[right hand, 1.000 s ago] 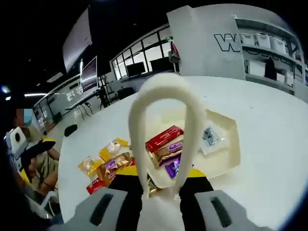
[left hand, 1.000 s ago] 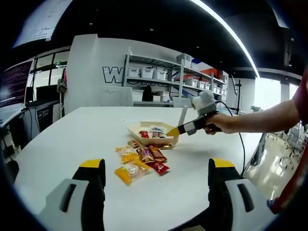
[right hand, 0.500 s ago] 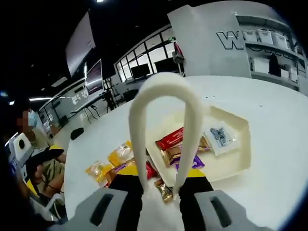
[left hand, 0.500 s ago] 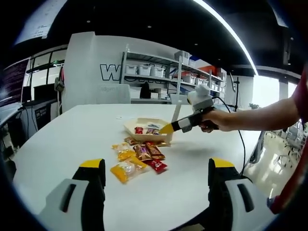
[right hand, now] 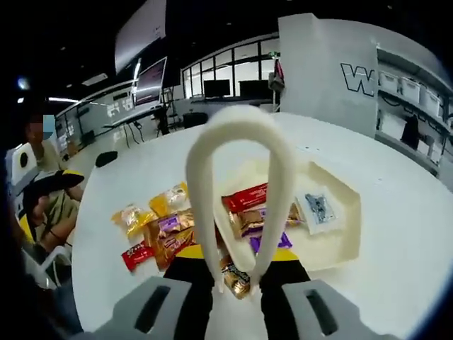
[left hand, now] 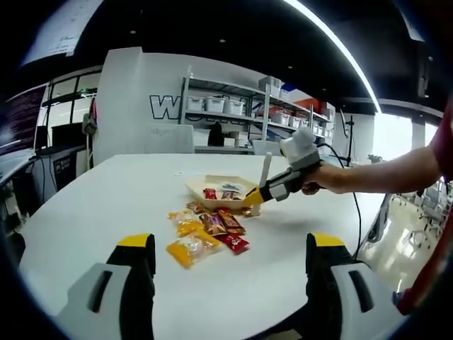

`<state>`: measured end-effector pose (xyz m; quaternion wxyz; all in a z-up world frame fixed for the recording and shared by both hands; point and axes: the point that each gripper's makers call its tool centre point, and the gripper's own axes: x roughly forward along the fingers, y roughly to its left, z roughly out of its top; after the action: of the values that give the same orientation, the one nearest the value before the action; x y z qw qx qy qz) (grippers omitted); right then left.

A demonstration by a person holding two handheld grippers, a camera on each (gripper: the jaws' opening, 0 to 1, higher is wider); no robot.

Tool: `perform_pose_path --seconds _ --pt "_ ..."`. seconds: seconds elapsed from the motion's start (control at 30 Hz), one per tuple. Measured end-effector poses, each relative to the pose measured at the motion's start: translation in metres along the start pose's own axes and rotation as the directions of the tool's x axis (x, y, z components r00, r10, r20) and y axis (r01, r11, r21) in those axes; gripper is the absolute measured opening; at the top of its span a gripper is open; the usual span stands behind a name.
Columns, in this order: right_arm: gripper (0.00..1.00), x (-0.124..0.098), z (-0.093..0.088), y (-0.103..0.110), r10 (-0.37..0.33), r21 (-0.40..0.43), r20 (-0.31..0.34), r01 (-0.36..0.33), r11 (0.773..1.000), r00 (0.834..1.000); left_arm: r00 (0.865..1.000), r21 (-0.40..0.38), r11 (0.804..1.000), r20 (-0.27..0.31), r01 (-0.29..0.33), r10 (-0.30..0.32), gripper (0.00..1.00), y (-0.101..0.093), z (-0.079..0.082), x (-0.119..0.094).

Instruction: Place the target food into the container with the food tongs after gripping and lifting it, then release it inside without dropping or visibly crushing the food.

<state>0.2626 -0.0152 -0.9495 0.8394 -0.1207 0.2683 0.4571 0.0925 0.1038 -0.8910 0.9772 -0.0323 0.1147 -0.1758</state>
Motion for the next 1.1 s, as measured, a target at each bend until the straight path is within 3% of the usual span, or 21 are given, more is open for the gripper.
perform_pose_path --seconds 0.2,0.27,0.37,0.43,0.63,0.87,1.1 --pt "0.19 -0.017 -0.007 -0.002 0.001 0.022 0.002 -0.001 1.0 1.0 1.0 -0.001 1.0 0.007 0.006 -0.006 0.86 -0.003 0.001 0.0" --pt "0.19 -0.02 -0.005 -0.003 0.006 0.102 0.018 -0.007 0.995 1.0 1.0 0.001 1.0 0.009 0.011 -0.011 0.86 -0.006 0.002 0.0" --pt "0.2 -0.028 0.003 -0.012 0.015 0.245 0.074 -0.033 0.969 0.997 1.0 0.01 1.0 0.009 0.019 -0.019 0.86 -0.01 0.003 -0.002" --pt "0.19 -0.033 0.005 -0.021 -0.007 0.278 0.091 -0.019 0.96 0.996 1.0 0.014 1.0 0.009 0.016 -0.016 0.86 -0.01 0.004 -0.003" --pt "0.2 -0.04 0.007 -0.02 -0.014 0.267 0.103 -0.014 0.964 0.995 1.0 0.011 1.0 0.026 0.007 -0.007 0.86 -0.008 0.011 -0.007" --pt "0.2 -0.024 0.003 0.009 0.049 0.222 0.081 -0.066 0.973 0.996 1.0 0.029 1.0 0.018 0.013 -0.013 0.86 -0.014 0.012 -0.007" --pt "0.2 -0.016 0.001 0.015 0.063 0.175 0.065 -0.073 0.982 0.996 1.0 0.022 1.0 0.02 -0.002 0.002 0.86 -0.007 0.012 -0.01"
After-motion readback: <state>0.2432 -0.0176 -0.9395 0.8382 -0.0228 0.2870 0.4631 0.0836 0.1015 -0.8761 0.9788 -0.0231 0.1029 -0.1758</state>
